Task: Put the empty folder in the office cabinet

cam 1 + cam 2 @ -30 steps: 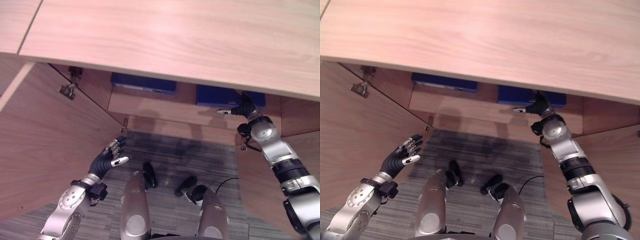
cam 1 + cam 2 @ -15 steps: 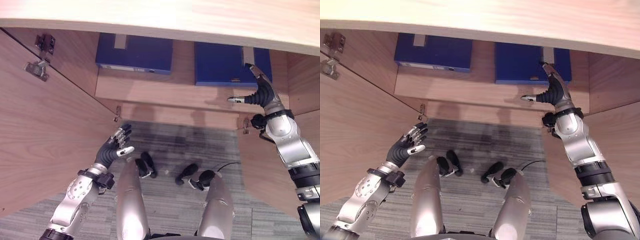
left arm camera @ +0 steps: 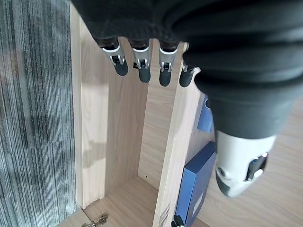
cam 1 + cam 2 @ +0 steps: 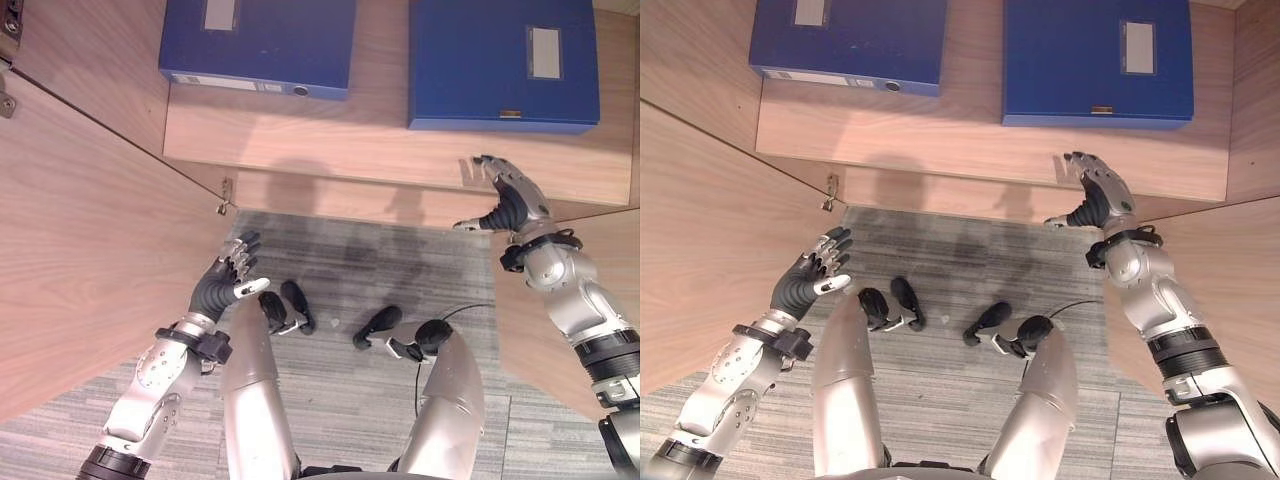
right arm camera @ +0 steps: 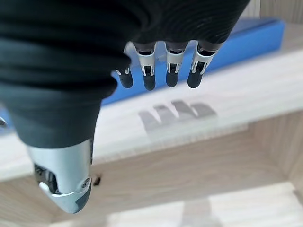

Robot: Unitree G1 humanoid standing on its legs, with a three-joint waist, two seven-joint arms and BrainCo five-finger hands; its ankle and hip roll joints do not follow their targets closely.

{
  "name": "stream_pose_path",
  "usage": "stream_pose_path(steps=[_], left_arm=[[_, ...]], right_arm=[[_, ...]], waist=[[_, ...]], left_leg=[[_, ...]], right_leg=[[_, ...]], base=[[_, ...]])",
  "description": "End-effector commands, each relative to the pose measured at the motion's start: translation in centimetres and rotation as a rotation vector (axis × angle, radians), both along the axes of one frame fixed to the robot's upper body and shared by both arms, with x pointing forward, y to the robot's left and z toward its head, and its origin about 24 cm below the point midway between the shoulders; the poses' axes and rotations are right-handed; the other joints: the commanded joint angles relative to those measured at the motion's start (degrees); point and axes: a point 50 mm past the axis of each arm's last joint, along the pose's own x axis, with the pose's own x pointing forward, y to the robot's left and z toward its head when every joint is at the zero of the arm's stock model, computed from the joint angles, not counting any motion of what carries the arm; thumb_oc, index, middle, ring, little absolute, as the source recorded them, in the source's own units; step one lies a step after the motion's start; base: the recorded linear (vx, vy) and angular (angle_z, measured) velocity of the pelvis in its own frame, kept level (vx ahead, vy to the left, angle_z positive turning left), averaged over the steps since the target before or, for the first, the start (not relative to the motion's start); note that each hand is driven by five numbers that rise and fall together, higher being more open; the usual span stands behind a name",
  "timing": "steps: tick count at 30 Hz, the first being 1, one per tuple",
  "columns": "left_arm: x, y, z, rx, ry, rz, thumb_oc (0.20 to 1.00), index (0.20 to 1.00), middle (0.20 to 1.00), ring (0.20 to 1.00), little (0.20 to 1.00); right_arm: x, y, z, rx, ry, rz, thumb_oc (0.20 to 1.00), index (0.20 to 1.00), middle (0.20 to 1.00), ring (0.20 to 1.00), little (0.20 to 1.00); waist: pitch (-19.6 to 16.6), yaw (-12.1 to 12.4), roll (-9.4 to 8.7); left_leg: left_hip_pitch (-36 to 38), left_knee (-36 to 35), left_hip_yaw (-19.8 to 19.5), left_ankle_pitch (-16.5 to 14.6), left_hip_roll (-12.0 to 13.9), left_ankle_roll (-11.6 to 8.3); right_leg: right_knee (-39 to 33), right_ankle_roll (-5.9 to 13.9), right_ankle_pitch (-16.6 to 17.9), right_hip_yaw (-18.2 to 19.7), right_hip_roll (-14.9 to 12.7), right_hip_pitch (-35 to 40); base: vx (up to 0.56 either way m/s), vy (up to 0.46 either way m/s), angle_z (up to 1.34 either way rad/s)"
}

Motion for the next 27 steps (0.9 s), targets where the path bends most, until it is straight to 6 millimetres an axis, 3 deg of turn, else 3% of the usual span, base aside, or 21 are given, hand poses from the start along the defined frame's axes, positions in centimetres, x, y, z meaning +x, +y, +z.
stream_pose_path(steps=[1, 5, 6, 17, 24, 25, 27], left_arm=[[-0.7, -1.5, 2.2, -0.034, -0.132, -0.059, 1.000, 1.000, 1.000, 1.000, 1.000], [-0.7, -1.5, 2.2, -0.040, -0.129, -0.062, 1.000, 1.000, 1.000, 1.000, 1.000], [-0.6, -1.6, 2.1, -0.044, -0.124, -0.068, 1.000, 1.000, 1.000, 1.000, 1.000], [-0.4, -1.8, 1.8, -0.044, -0.102, -0.080, 1.000, 1.000, 1.000, 1.000, 1.000], [-0.2, -1.6, 1.3, -0.037, -0.066, -0.077, 1.000, 1.000, 1.000, 1.000, 1.000], [-0.1, -1.7, 1.2, -0.040, -0.059, -0.078, 1.000, 1.000, 1.000, 1.000, 1.000], [-0.1, -1.7, 1.3, -0.037, -0.059, -0.077, 1.000, 1.000, 1.000, 1.000, 1.000]], right_arm=[[0.5, -1.5, 3.2, -0.082, -0.097, -0.053, 1.000, 1.000, 1.000, 1.000, 1.000], [1.3, -1.5, 3.4, -0.087, -0.093, -0.071, 1.000, 1.000, 1.000, 1.000, 1.000], [1.7, -1.9, 2.7, -0.085, -0.059, -0.101, 1.000, 1.000, 1.000, 1.000, 1.000], [3.5, -1.6, 4.6, -0.142, -0.069, -0.131, 1.000, 1.000, 1.000, 1.000, 1.000], [4.7, -1.3, 2.2, -0.114, 0.098, -0.155, 1.000, 1.000, 1.000, 1.000, 1.000], [4.7, -1.1, 0.6, -0.090, 0.155, -0.157, 1.000, 1.000, 1.000, 1.000, 1.000], [4.8, -1.0, 0.0, -0.077, 0.178, -0.161, 1.000, 1.000, 1.000, 1.000, 1.000]], waist=[[-2.9, 1.8, 1.52], [-2.9, 2.0, 1.64], [-2.8, 2.4, 1.78], [-3.2, 4.0, 2.20], [-3.2, 4.7, 2.05], [-3.2, 4.8, 2.18], [-3.2, 5.0, 2.30]], left_leg=[[-1.0, 2.2, -6.3, -2.7, 3.8, -4.13], [-1.4, 2.3, -6.5, -2.7, 3.7, -3.95], [-1.8, 2.5, -6.6, -2.7, 3.6, -3.89], [-3.5, 3.1, -7.1, -2.7, 3.0, -3.47], [-4.1, 4.0, -7.6, -3.1, 2.8, -3.22], [-4.2, 4.2, -7.8, -3.1, 2.7, -3.11], [-4.4, 4.4, -8.0, -3.2, 2.6, -3.08]], right_leg=[[-4.4, 5.89, 1.2, 5.2, -3.3, 1.1], [-4.1, 5.85, 1.1, 5.3, -3.6, 0.6], [-3.6, 5.83, 0.9, 5.3, -3.9, 0.4], [-2.8, 5.83, 1.0, 5.1, -4.6, -0.8], [-1.7, 5.57, 0.5, 5.3, -5.2, -1.2], [-1.5, 5.46, 0.3, 5.3, -5.3, -1.2], [-1.4, 5.41, 0.3, 5.2, -5.3, -1.2]], base=[[0.00, 0.000, 0.00], [0.00, 0.000, 0.00], [0.00, 0.000, 0.00], [0.00, -0.001, 0.02], [0.00, -0.001, 0.01], [0.00, -0.001, 0.07], [0.00, -0.001, 0.03]])
